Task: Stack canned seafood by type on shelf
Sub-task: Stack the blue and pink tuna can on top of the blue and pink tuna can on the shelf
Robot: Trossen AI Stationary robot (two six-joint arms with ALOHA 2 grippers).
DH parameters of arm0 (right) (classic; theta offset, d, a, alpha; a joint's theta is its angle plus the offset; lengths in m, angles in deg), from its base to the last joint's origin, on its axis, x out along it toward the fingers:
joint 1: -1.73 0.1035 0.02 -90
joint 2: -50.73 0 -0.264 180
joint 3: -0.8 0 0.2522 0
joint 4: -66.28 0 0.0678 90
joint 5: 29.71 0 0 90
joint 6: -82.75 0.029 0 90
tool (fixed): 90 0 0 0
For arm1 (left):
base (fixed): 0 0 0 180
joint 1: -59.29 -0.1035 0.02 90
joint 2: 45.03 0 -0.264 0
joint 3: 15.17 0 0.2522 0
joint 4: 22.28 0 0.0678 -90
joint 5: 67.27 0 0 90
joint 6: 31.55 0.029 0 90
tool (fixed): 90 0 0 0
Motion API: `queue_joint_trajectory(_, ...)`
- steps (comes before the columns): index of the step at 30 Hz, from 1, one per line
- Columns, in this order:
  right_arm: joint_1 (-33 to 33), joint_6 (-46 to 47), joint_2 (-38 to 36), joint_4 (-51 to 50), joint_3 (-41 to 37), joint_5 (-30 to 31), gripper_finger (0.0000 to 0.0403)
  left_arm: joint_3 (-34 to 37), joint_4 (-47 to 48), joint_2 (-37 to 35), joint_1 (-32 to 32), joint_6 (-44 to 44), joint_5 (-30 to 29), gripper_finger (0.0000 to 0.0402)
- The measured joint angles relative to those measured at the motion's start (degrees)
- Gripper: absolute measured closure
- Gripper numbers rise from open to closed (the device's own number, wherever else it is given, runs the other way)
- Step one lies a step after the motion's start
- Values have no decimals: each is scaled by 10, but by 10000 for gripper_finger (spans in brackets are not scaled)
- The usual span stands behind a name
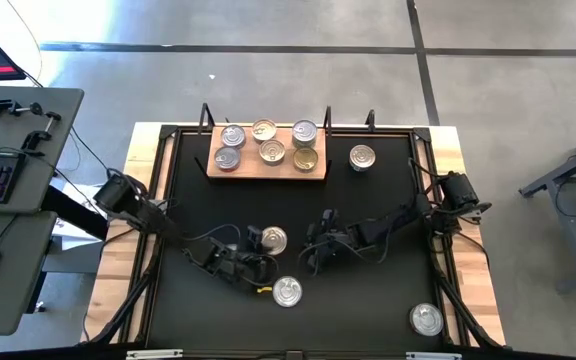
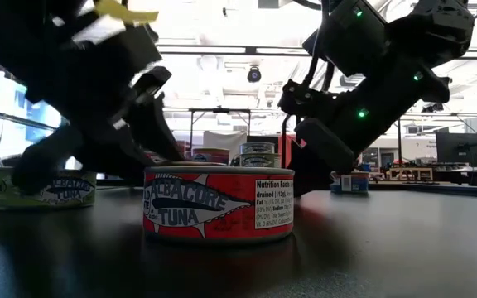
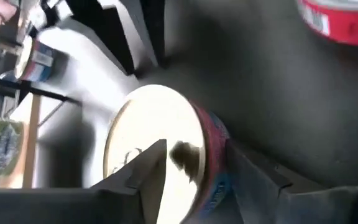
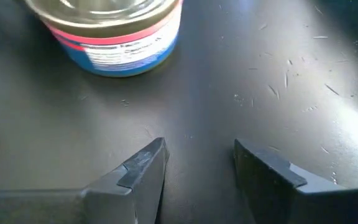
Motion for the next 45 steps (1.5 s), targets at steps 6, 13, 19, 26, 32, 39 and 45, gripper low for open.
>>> queue_joint_trajectory(6, -1, -16, 0, 4, 0, -1, 215, -3, -2, 24, -3, -36, -21, 311)
queue_joint_trajectory(13, 2, -13, 1, 9, 0, -3, 215, -2, 6, 31, -3, -93, -87, 394)
queue_joint_trajectory(19, 3, -19, 1, 11, 0, -3, 215, 2, 21, 13, -3, -74, -117, 399)
queue_joint_trajectory(26, 7, -17, 1, 12, 0, -6, 215, 2, 14, -19, 6, -65, -147, 401)
queue_joint_trajectory(32, 7, -15, 1, 16, 0, -12, 215, -17, 15, -53, 6, -20, -181, 401)
queue_joint_trajectory(39, 15, -22, 1, 21, 0, -24, 215, -51, 15, -114, -35, 44, -226, 401)
queue_joint_trajectory(45, 15, -29, 1, 28, 0, -25, 215, -66, 14, -194, -160, 113, -167, 401)
